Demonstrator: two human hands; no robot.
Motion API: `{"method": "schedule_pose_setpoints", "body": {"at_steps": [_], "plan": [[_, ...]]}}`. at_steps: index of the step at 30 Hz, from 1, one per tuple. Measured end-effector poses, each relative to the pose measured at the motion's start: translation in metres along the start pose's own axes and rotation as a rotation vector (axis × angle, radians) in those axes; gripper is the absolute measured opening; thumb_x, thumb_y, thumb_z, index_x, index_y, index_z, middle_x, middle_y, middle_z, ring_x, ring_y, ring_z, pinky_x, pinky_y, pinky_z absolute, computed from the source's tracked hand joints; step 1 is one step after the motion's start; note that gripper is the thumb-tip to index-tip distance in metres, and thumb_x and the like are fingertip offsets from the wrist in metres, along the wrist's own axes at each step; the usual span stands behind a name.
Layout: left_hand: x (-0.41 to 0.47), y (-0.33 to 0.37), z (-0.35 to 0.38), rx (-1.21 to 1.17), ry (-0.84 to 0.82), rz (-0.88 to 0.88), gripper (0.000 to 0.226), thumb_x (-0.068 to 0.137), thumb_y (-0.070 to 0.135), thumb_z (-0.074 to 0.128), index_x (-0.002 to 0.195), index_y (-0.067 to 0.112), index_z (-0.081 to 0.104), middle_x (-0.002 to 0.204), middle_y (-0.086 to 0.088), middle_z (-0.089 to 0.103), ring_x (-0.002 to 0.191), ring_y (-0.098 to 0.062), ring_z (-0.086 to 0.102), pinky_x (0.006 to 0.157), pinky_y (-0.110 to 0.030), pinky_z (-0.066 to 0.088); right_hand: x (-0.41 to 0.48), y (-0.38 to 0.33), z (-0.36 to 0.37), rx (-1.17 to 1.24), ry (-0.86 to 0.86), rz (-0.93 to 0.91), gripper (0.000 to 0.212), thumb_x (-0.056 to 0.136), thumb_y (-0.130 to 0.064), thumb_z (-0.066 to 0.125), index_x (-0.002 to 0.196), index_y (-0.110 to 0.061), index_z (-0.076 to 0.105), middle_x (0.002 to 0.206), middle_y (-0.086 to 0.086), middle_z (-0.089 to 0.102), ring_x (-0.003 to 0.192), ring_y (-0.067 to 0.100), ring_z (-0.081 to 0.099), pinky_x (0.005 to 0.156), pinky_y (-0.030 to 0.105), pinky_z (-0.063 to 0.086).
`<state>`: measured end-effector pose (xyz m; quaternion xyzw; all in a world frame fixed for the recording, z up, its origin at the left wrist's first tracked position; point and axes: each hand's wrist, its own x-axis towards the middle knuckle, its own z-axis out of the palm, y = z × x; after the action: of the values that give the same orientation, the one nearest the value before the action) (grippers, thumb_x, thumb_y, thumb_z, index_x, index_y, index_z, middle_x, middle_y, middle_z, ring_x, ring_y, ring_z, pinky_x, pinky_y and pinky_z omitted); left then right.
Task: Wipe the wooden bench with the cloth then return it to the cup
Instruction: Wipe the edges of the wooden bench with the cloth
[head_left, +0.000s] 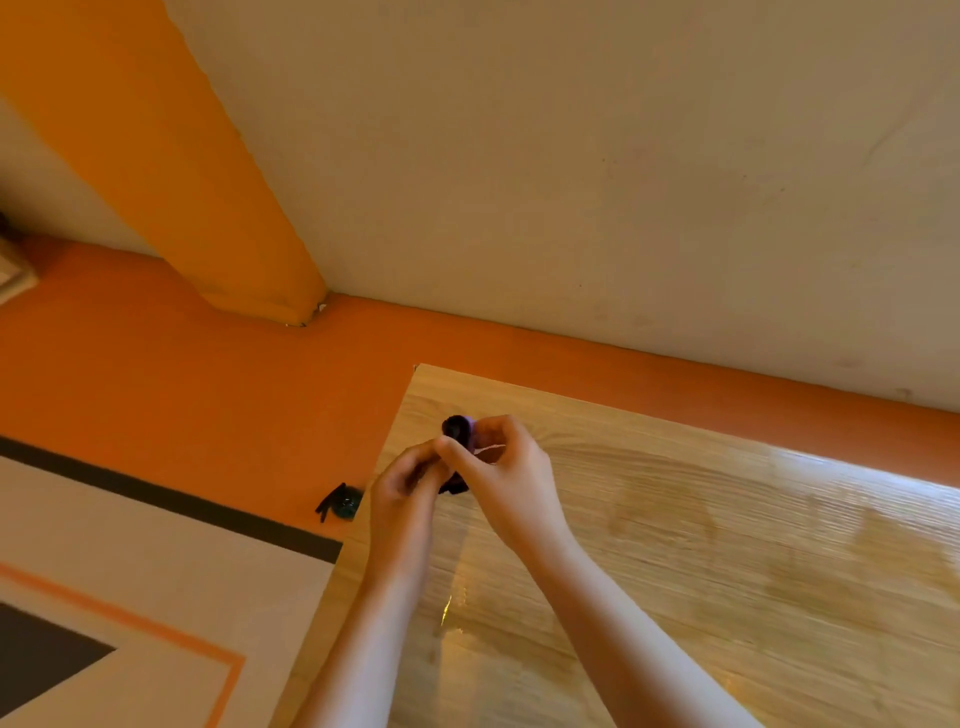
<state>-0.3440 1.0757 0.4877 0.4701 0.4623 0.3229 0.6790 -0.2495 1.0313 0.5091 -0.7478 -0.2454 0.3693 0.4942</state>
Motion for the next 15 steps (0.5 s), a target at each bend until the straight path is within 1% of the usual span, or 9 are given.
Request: {"method": "schedule_pose_setpoints", "body": {"at_steps": [1, 3, 4, 5, 6, 8, 10, 13, 15], "plan": [[-0.001, -0.001, -0.003, 0.022, -0.025, 0.043, 0.017, 0.088, 0.016, 0.062, 0.089, 0.022, 0.077, 0.104, -0.004, 0.073, 0.104, -0.018, 0.066, 0.080, -0.024, 0.050, 0.002, 0.002, 0.002, 0.035, 0.006, 0.023, 0.037, 0.074, -0.039, 0.075, 0.100, -0.019, 0.057, 0.094, -0.006, 0.069, 0.081, 0.007, 0.066, 0.065, 0.028, 0.057], [-0.002, -0.002, -0.009, 0.116, -0.045, 0.133, 0.018, 0.087, 0.014, 0.062, 0.089, 0.024, 0.077, 0.106, -0.003, 0.072, 0.105, -0.019, 0.065, 0.082, -0.025, 0.051, 0.007, 0.004, 0.004, 0.148, 0.010, 0.067, 0.036, 0.073, -0.030, 0.077, 0.099, -0.015, 0.057, 0.095, -0.005, 0.072, 0.081, 0.009, 0.068, 0.058, 0.025, 0.056], [-0.001, -0.003, -0.011, 0.172, -0.039, 0.163, 0.016, 0.085, 0.014, 0.064, 0.092, 0.023, 0.075, 0.106, -0.003, 0.071, 0.104, -0.019, 0.065, 0.084, -0.028, 0.053, 0.011, 0.007, 0.003, 0.171, 0.008, 0.084, 0.032, 0.074, -0.027, 0.077, 0.097, -0.013, 0.059, 0.093, -0.003, 0.073, 0.082, 0.012, 0.068, 0.062, 0.027, 0.057], [-0.002, -0.003, -0.012, 0.214, -0.020, 0.171, 0.016, 0.083, 0.017, 0.068, 0.097, 0.023, 0.072, 0.107, -0.002, 0.070, 0.104, -0.019, 0.065, 0.086, -0.032, 0.054, 0.016, 0.011, 0.001, 0.167, 0.000, 0.104, 0.029, 0.074, -0.028, 0.076, 0.094, -0.012, 0.062, 0.091, 0.000, 0.073, 0.084, 0.017, 0.069, 0.069, 0.034, 0.059], [-0.002, -0.003, -0.013, 0.242, 0.013, 0.156, 0.021, 0.081, 0.020, 0.072, 0.101, 0.024, 0.068, 0.108, -0.001, 0.069, 0.103, -0.018, 0.065, 0.087, -0.034, 0.053, 0.017, 0.015, -0.002, 0.162, -0.017, 0.127, 0.028, 0.075, -0.029, 0.076, 0.093, -0.012, 0.064, 0.091, 0.005, 0.072, 0.086, 0.022, 0.069, 0.076, 0.039, 0.058], [-0.003, 0.000, -0.009, 0.292, 0.075, 0.138, 0.034, 0.077, 0.021, 0.079, 0.105, 0.027, 0.062, 0.110, 0.002, 0.065, 0.103, -0.012, 0.063, 0.087, -0.030, 0.053, 0.019, 0.024, -0.009, 0.248, -0.077, 0.169, 0.029, 0.077, -0.029, 0.075, 0.096, -0.008, 0.067, 0.095, 0.013, 0.071, 0.090, 0.027, 0.069, 0.084, 0.046, 0.056], [-0.003, 0.003, -0.003, 0.404, 0.082, 0.153, 0.041, 0.073, 0.024, 0.081, 0.108, 0.029, 0.060, 0.112, 0.007, 0.062, 0.101, -0.005, 0.061, 0.082, -0.024, 0.052, 0.017, 0.032, -0.017, 0.389, -0.153, 0.205, 0.029, 0.082, -0.024, 0.072, 0.101, -0.003, 0.066, 0.101, 0.019, 0.070, 0.095, 0.030, 0.068, 0.088, 0.048, 0.054], [-0.004, 0.004, 0.008, 0.498, 0.040, 0.159, 0.045, 0.071, 0.026, 0.082, 0.110, 0.030, 0.060, 0.110, 0.015, 0.062, 0.099, 0.000, 0.059, 0.079, -0.019, 0.049, 0.014, 0.038, -0.030, 0.516, -0.224, 0.184, 0.022, 0.089, -0.015, 0.063, 0.103, 0.001, 0.066, 0.103, 0.019, 0.069, 0.097, 0.030, 0.067, 0.088, 0.042, 0.055], [-0.004, 0.004, 0.013, 0.510, 0.028, 0.142, 0.043, 0.072, 0.026, 0.082, 0.109, 0.029, 0.060, 0.105, 0.018, 0.062, 0.094, 0.008, 0.058, 0.076, -0.014, 0.048, 0.013, 0.040, -0.039, 0.531, -0.245, 0.173, 0.019, 0.090, -0.012, 0.062, 0.103, 0.001, 0.066, 0.102, 0.019, 0.070, 0.095, 0.028, 0.068, 0.086, 0.040, 0.056]]}}
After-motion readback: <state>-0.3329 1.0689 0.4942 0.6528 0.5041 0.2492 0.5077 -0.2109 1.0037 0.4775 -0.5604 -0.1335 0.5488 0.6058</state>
